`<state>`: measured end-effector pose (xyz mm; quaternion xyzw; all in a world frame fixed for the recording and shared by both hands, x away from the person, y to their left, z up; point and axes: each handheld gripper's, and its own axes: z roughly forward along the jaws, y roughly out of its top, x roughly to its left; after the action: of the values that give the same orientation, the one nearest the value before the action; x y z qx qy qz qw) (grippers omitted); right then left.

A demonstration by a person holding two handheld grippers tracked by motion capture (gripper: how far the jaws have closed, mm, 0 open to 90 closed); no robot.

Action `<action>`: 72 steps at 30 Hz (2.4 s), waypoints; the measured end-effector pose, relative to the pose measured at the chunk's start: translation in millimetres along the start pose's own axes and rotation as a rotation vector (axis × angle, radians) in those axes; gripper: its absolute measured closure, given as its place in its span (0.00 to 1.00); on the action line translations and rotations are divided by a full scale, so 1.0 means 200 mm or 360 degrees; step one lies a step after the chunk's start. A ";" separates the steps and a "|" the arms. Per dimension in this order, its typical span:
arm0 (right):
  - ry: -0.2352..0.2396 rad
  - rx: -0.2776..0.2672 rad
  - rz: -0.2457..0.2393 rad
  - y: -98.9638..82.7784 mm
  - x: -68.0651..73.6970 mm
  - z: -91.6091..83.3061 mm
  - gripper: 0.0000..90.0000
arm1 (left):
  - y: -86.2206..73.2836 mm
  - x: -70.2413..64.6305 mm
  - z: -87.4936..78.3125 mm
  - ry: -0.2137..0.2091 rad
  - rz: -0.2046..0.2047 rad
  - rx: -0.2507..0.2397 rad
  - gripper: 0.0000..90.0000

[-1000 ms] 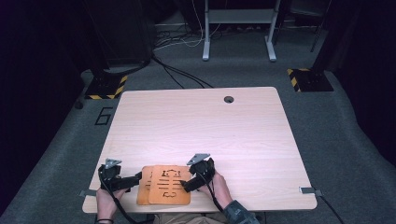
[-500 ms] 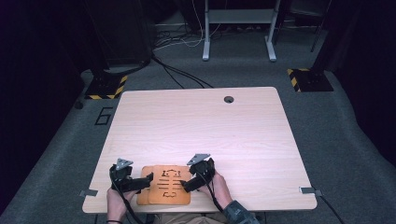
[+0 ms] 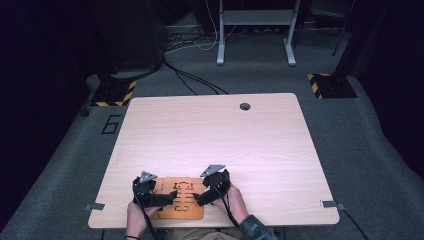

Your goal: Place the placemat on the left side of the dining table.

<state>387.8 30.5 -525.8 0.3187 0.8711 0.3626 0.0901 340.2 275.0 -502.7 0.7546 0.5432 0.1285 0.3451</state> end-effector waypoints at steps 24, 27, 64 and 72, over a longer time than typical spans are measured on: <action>-0.0008 -0.0008 -0.0015 0.00 0.00 0.00 0.00 | 0.02 -0.09 0.08 -0.0038 0.0062 0.0110 0.02; -0.0007 -0.0004 -0.0005 0.00 0.00 0.00 0.00 | 0.03 -0.09 0.09 -0.0016 0.0082 0.0124 0.02; 0.0035 -0.0048 0.0082 -0.02 -0.03 -0.02 0.00 | 0.08 -0.08 -0.03 -0.0173 -0.0033 0.0004 0.30; 0.0052 -0.0070 0.0111 -0.03 -0.06 -0.03 0.00 | 0.10 -0.11 -0.08 -0.0190 -0.0003 -0.0030 0.41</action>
<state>391.9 16.1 -526.1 0.3407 0.8526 0.3899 0.0703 337.2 258.7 -473.7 0.7571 0.5211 0.0882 0.3840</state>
